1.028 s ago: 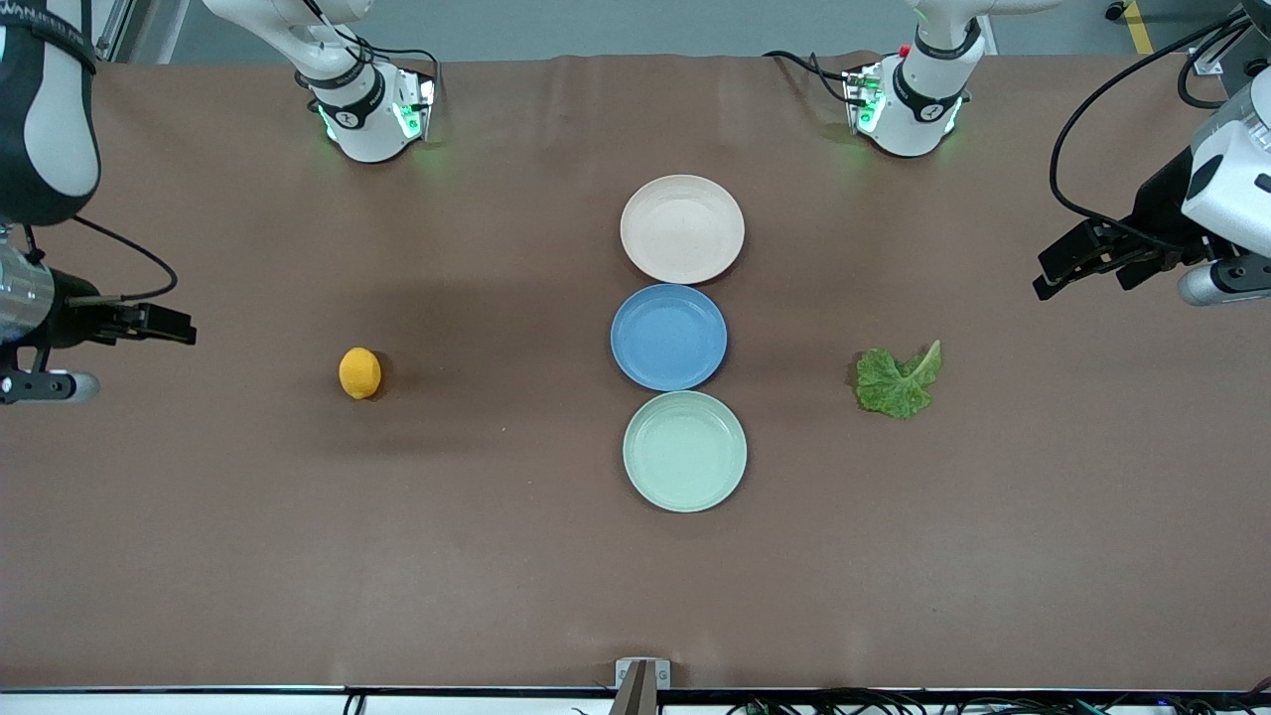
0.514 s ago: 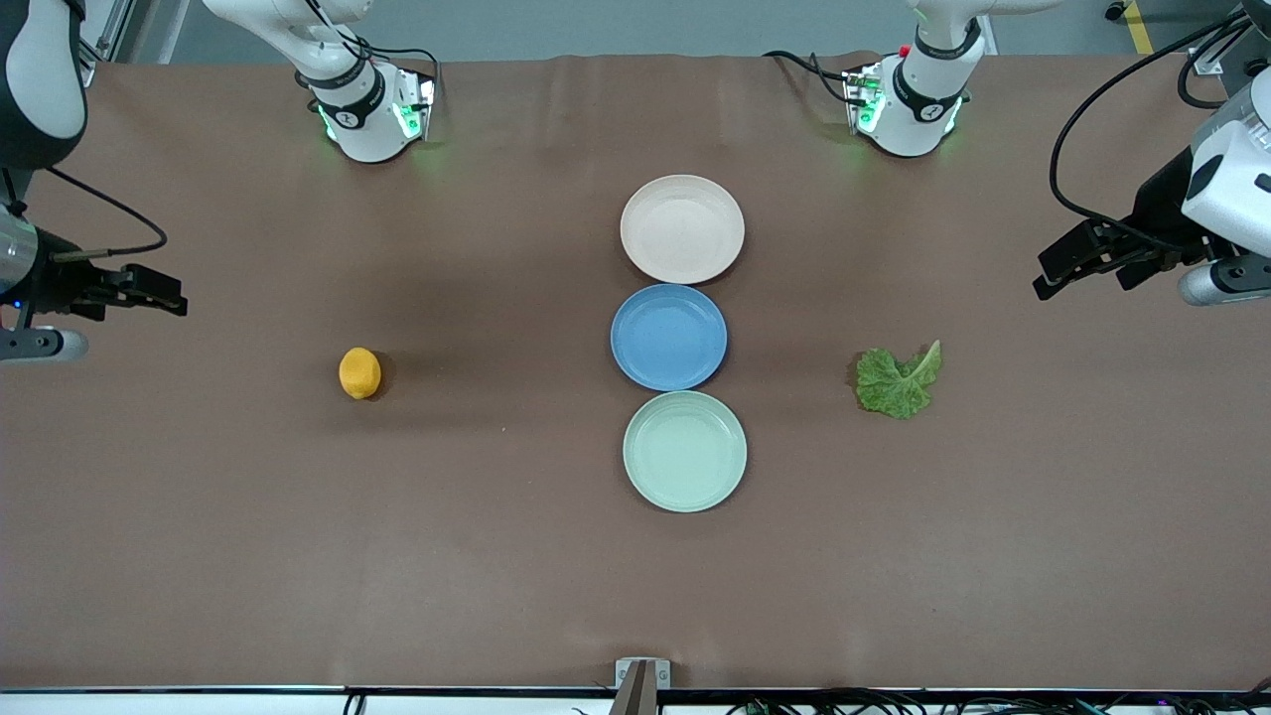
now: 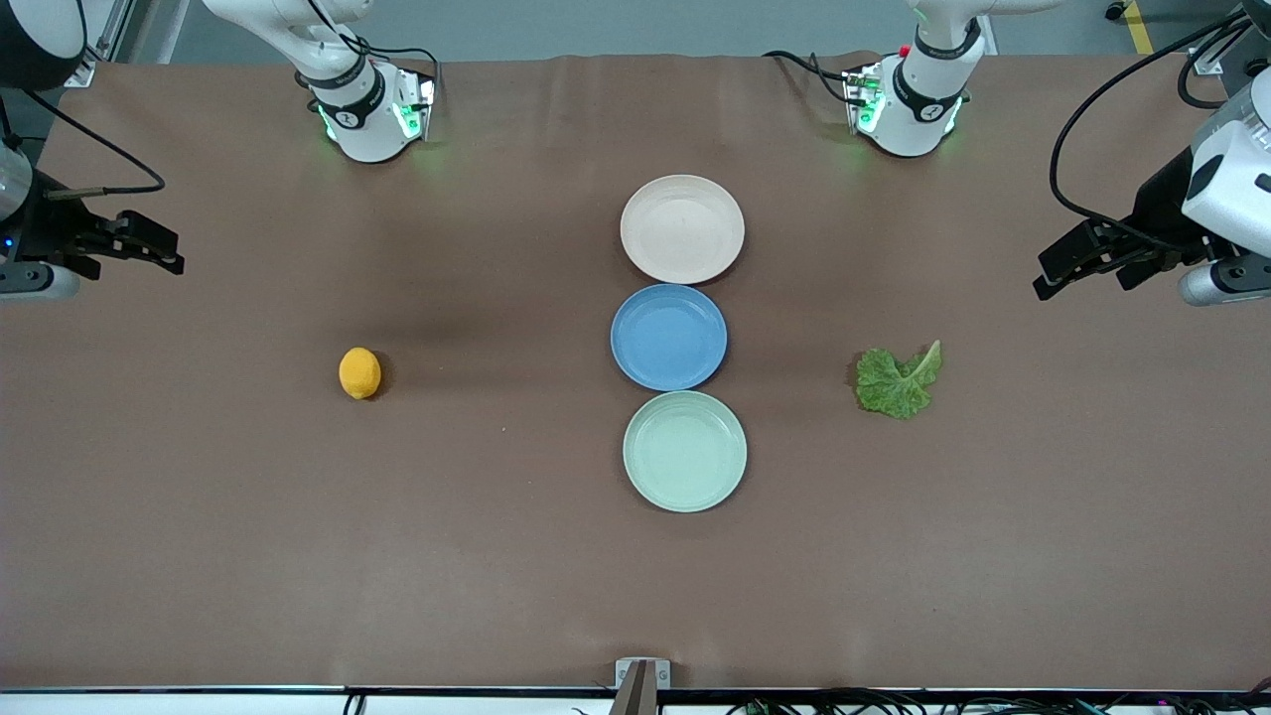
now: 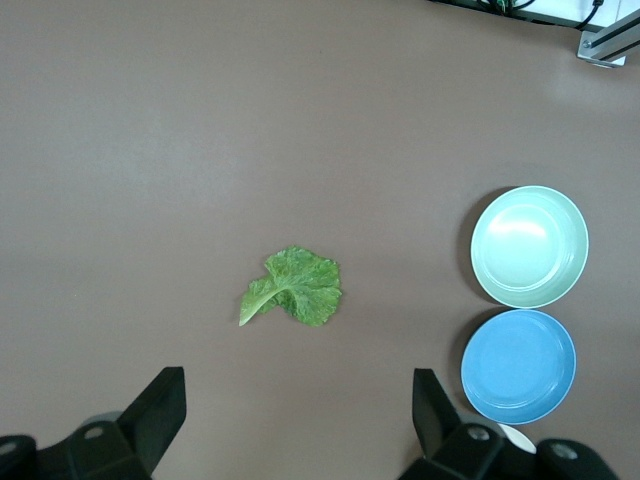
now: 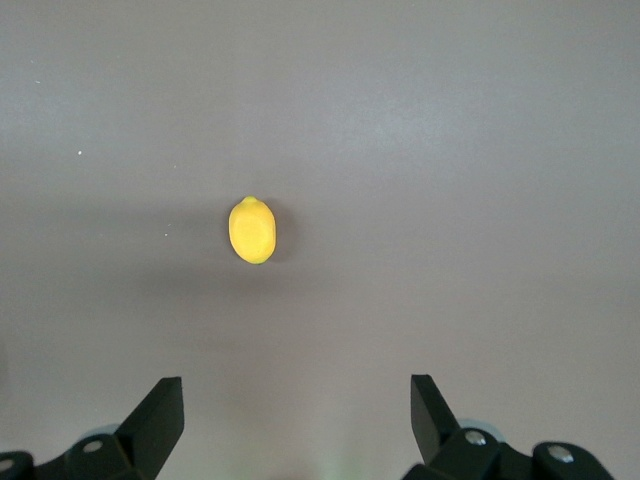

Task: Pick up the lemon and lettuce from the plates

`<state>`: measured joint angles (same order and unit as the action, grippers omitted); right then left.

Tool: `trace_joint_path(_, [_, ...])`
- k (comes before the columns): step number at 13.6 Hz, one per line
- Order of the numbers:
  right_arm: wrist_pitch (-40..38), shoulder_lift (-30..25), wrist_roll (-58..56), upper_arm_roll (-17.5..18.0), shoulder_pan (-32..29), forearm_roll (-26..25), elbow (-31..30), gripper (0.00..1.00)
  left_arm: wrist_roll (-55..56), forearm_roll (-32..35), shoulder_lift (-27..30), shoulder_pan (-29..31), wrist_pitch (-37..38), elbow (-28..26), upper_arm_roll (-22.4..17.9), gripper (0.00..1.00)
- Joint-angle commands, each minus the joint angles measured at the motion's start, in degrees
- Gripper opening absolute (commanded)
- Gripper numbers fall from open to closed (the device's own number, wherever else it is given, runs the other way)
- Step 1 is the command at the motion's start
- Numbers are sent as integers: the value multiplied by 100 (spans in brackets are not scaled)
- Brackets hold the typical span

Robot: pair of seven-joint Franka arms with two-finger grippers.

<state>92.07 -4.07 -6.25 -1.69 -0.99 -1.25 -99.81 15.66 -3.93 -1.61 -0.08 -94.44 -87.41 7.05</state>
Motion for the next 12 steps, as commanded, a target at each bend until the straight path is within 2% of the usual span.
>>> trace_joint_path(1, [101,-278,-69,-7,28,55,-241,100,-72,50,-14,0,128,119,-1,100])
trace_joint_path(4, [136,-270,-69,-7,20,55,-232,100,-212,305,3,-36,128,110,34,100])
trace_joint_path(9, [276,-234,-60,-7,11,63,-188,100,-1011,366,30,-9,294,93,25,100])
trace_joint_path(12, [312,-234,-51,2,20,133,-188,100,-1109,437,30,-9,303,93,25,100])
